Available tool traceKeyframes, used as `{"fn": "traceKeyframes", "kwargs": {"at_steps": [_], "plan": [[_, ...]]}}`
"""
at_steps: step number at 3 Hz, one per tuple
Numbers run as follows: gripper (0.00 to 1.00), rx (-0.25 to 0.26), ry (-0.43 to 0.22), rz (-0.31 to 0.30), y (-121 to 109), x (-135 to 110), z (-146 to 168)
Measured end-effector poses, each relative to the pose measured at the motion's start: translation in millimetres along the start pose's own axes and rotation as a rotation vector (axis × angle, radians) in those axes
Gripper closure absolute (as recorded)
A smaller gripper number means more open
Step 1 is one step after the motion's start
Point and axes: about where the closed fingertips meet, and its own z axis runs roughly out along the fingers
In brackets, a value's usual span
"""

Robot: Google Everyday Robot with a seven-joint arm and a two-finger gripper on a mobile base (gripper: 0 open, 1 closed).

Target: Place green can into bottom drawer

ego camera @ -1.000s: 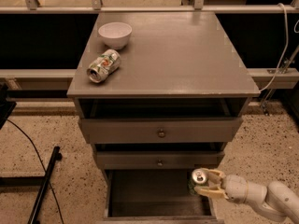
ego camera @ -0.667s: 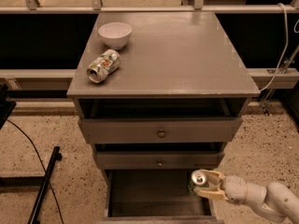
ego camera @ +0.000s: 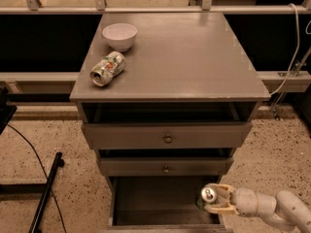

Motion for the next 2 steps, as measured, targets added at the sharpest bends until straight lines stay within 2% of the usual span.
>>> {"fn": "traceKeyframes", "kwargs": {"at_steps": [1,2], "plan": [[1.0,-0.002,0.002,0.001,-1,3,0],[1.0,-0.021,0.031,0.01,-14,44,-1]]}}
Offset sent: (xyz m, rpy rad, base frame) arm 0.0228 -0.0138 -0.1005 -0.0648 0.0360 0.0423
